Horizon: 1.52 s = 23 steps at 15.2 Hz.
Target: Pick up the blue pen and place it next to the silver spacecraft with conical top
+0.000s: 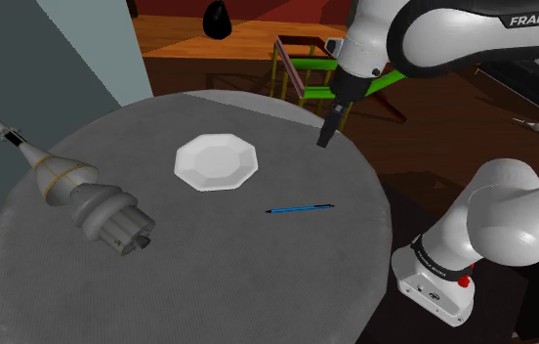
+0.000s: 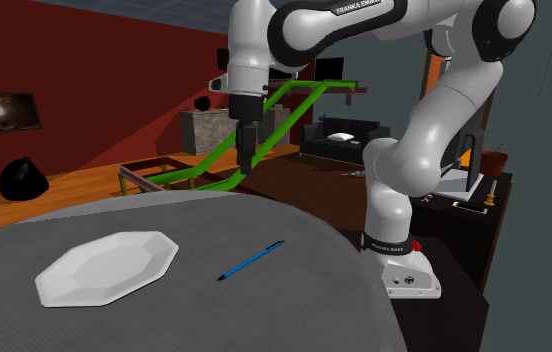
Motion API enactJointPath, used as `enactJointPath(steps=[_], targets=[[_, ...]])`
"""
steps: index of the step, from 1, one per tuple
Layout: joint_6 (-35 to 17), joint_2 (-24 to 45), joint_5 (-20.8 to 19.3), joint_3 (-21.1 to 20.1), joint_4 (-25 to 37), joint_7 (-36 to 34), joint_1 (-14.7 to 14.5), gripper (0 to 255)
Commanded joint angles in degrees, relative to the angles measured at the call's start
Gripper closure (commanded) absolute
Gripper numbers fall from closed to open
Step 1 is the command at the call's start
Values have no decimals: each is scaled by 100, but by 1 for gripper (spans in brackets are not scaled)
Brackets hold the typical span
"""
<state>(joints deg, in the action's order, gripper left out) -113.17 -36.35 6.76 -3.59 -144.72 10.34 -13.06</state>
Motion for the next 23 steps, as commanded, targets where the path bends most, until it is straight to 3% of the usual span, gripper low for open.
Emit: enactJointPath(steps=[1,12,20,23], targets=[[-278,206,48,-84,-65,287,-215,0],[-1894,1368,281,-598,-568,1795,-1333,0],[-2630,1868,318,-676,-803,1816,-1362,0],[-2629,1868,318,-676,-803,1816,-1362,0]])
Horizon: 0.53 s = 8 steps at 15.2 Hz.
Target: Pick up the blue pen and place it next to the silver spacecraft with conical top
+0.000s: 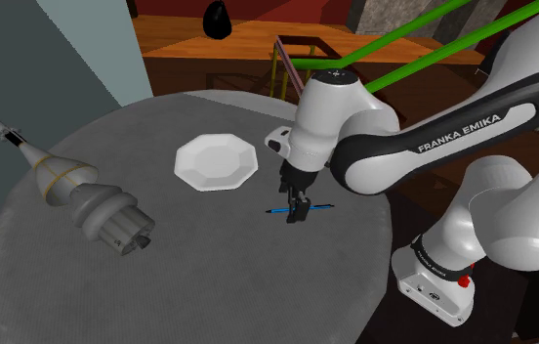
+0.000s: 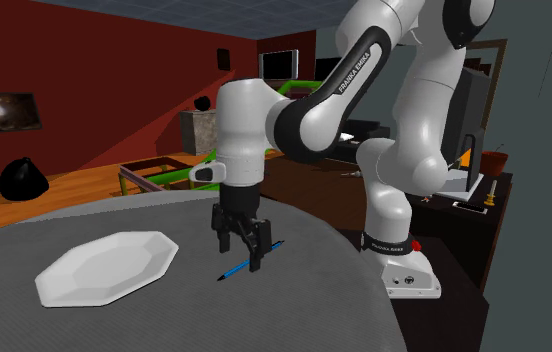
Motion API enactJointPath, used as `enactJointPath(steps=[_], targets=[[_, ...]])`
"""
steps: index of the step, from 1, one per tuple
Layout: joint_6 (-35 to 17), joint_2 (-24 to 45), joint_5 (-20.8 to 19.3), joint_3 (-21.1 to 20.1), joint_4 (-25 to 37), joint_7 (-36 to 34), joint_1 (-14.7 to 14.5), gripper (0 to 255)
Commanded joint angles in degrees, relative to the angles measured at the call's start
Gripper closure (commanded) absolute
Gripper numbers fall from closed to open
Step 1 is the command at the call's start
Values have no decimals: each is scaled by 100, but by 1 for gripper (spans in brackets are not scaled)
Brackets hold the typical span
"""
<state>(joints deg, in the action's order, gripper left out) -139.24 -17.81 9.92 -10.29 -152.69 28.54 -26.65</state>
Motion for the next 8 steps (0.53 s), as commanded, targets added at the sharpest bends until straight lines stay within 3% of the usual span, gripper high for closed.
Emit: enactJointPath(steps=[1,5,6,8], targets=[[-22,13,2,-5,-6,-4,-3,0],[-22,13,2,-5,-6,-4,-3,0],[-22,13,2,-5,-6,-4,-3,255],[-22,13,2,-5,-6,-4,-3,255]])
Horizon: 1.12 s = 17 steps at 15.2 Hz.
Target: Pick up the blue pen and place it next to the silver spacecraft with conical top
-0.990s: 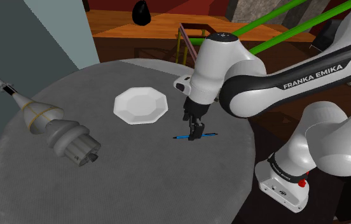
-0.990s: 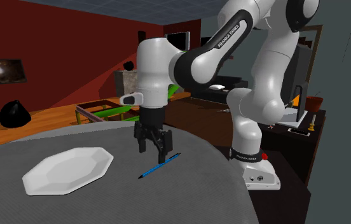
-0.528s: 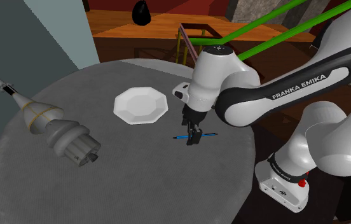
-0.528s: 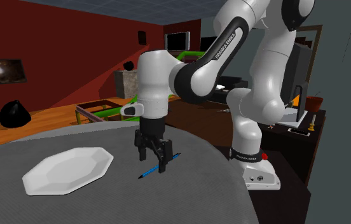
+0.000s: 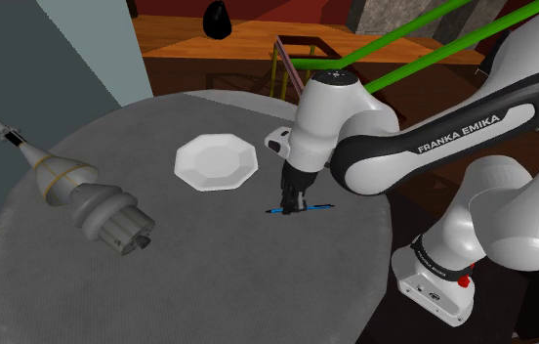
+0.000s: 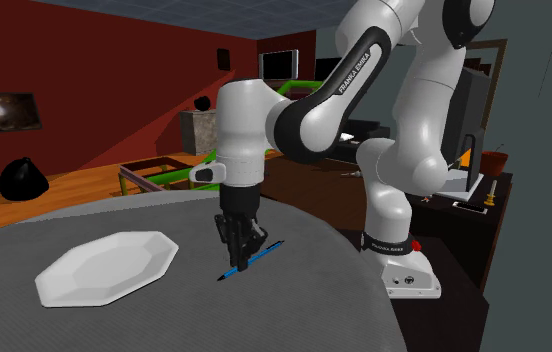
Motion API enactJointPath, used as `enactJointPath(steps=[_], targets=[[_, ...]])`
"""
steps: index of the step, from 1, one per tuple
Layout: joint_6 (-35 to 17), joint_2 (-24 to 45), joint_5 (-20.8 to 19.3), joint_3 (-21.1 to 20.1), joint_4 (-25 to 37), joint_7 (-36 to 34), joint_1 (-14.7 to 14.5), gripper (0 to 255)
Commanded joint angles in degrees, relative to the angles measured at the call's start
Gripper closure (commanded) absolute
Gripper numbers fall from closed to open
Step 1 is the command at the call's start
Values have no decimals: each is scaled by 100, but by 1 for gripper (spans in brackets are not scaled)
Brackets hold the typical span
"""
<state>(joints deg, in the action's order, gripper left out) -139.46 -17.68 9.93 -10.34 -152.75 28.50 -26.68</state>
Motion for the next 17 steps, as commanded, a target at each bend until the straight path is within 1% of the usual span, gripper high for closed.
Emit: enactJointPath(steps=[1,7,17], targets=[[0,0,0,0,0,0,0,255],[0,0,0,0,0,0,0,255],[930,-543,-50,60,389,-49,13,255]])
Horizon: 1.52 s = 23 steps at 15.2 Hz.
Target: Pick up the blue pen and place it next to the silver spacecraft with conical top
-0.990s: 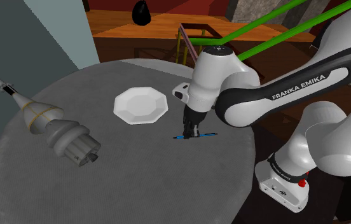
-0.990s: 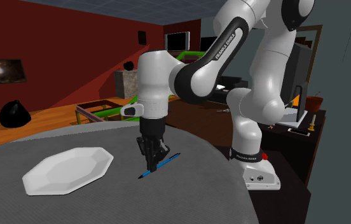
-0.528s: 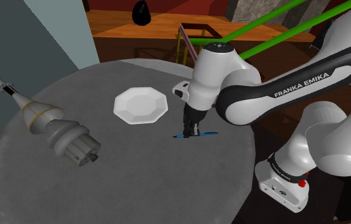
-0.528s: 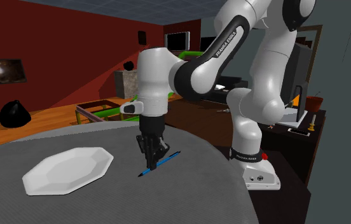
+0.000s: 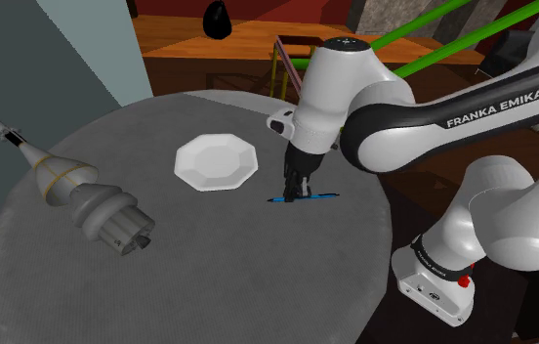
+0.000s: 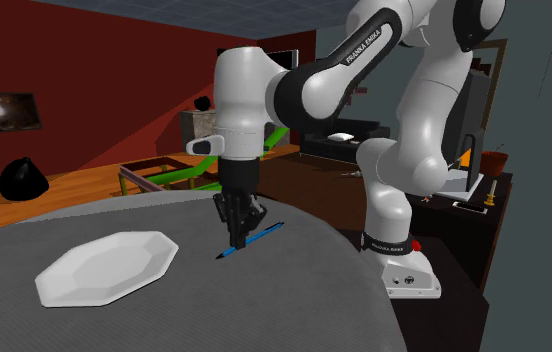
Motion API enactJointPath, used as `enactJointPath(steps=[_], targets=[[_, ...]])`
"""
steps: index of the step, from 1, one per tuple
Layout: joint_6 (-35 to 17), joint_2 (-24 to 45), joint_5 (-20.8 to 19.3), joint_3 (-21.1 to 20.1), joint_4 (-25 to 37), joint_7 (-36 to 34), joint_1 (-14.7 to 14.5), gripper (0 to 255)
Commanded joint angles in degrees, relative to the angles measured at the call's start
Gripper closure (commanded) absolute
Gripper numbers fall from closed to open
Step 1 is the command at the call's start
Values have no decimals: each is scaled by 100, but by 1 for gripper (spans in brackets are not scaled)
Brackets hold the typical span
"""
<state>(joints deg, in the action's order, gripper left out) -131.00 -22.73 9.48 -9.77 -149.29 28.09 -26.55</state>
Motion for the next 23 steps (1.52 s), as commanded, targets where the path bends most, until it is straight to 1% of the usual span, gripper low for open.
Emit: enactJointPath(steps=[1,12,23], targets=[[175,-82,-10,9,89,-14,2,255],[1126,-452,-73,76,672,-69,22,255],[2016,-628,-133,136,1387,-125,44,255]])
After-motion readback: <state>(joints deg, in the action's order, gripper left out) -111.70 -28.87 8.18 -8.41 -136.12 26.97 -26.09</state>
